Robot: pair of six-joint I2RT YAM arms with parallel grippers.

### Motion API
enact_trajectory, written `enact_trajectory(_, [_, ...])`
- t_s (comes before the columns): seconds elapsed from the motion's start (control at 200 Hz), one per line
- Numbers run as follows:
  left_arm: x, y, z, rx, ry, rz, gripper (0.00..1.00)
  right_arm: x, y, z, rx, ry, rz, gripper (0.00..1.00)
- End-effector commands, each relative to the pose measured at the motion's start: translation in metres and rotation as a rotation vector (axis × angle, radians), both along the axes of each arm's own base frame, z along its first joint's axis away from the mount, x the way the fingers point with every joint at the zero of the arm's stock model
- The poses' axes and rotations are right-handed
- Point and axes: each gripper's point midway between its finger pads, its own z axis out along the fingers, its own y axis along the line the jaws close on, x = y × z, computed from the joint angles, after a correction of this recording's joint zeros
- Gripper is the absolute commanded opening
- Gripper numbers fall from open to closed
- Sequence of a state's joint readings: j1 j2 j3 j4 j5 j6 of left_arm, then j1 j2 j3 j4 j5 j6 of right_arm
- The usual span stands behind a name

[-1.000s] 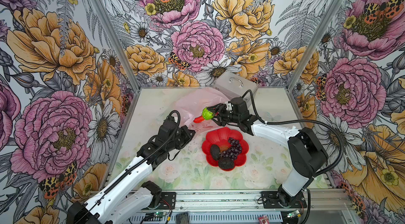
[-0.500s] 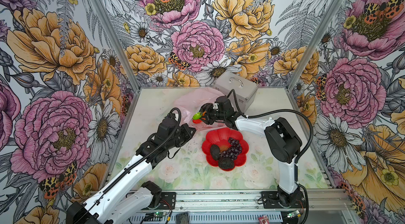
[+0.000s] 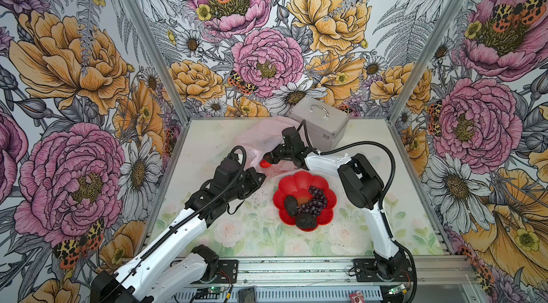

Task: Place the fruits into the plastic bag
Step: 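Lower the green mango into the pink bag held by the left gripper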

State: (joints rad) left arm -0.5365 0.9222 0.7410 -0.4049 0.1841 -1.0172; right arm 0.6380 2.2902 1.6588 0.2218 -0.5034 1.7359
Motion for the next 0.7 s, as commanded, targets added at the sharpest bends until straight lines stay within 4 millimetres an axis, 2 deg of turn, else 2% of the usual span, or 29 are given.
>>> enact_trajectory(0.0, [0.007,0.001,0.015,0.000,-0.035,-0.020,0.00,0.020,0.007,0.007,0.046,-0.013,-0.044,0.61])
enact_trajectory(0.245, [0.016,0.006,0.013,0.000,-0.018,-0.015,0.00,0.051,0.006,-0.012,0.072,0.021,-0.122,0.64])
enact_trajectory(0.535, [0.028,0.009,0.011,0.010,-0.004,-0.013,0.00,0.077,-0.003,-0.015,0.078,0.018,-0.151,0.73])
enact_trajectory(0.545, [0.029,0.010,0.010,0.011,-0.002,-0.012,0.00,0.078,-0.003,-0.015,0.077,0.019,-0.152,0.80])
enact_trajectory(0.55, [0.029,0.010,0.010,0.012,-0.002,-0.012,0.00,0.078,-0.003,-0.015,0.077,0.019,-0.152,0.80])
enact_trajectory(0.56, [0.029,0.009,0.009,0.012,0.000,-0.013,0.00,0.078,-0.004,-0.015,0.077,0.019,-0.152,0.91])
enact_trajectory(0.57, [0.030,0.010,0.008,0.013,0.002,-0.011,0.00,0.079,-0.004,-0.015,0.077,0.020,-0.152,0.98])
enact_trajectory(0.695, [0.035,0.008,0.006,0.016,0.010,-0.013,0.00,0.082,-0.008,-0.017,0.079,0.025,-0.148,1.00])
